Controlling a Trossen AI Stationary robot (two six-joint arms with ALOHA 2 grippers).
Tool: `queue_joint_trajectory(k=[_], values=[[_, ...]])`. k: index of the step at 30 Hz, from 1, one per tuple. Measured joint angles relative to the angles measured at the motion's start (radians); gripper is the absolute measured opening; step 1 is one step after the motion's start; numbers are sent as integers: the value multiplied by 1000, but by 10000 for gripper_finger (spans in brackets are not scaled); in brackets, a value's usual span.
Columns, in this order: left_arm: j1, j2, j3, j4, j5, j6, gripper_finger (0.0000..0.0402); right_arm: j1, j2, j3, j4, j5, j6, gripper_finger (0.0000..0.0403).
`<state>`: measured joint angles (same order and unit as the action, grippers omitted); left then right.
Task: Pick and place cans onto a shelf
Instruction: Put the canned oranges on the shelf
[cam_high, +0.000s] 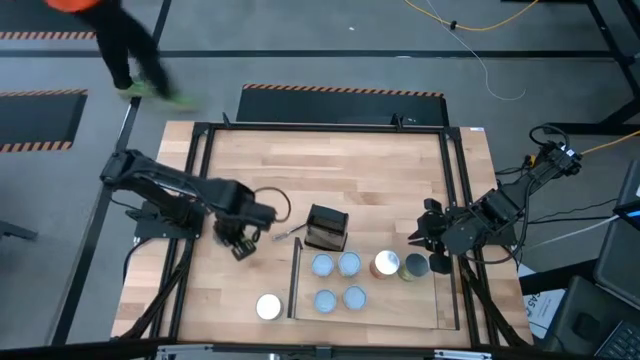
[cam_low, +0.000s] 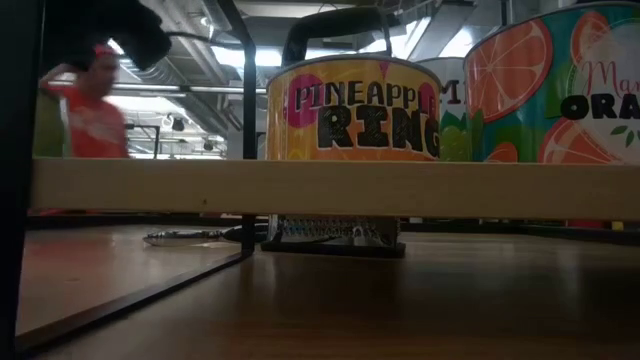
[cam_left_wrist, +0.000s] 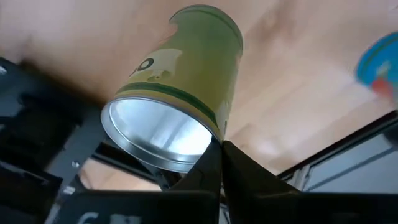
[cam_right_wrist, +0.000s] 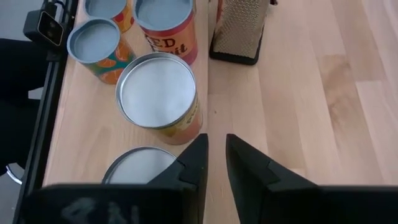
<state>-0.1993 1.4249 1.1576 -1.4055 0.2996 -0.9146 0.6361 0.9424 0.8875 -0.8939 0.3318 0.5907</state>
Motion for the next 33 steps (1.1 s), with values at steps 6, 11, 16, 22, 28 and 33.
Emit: queue_joint_trajectory(k=[6,11,16,22,28,33], values=[[-52,120,0,2,39,-1,0,0,0,0,19,0,1,61],[-64,189,0,3,75,5,0,0,0,0,20,0,1,61],[-64,208,0,4,78,8,11,0,0,0,21,0,1,61],[-64,208,0,13,79,13,32,0,0,0,22,0,1,61],[-64,208,0,44,80,39,66,0,0,0,22,0,0,61],[-64,207,0,43,77,37,76,0,0,0,22,0,-1,61]])
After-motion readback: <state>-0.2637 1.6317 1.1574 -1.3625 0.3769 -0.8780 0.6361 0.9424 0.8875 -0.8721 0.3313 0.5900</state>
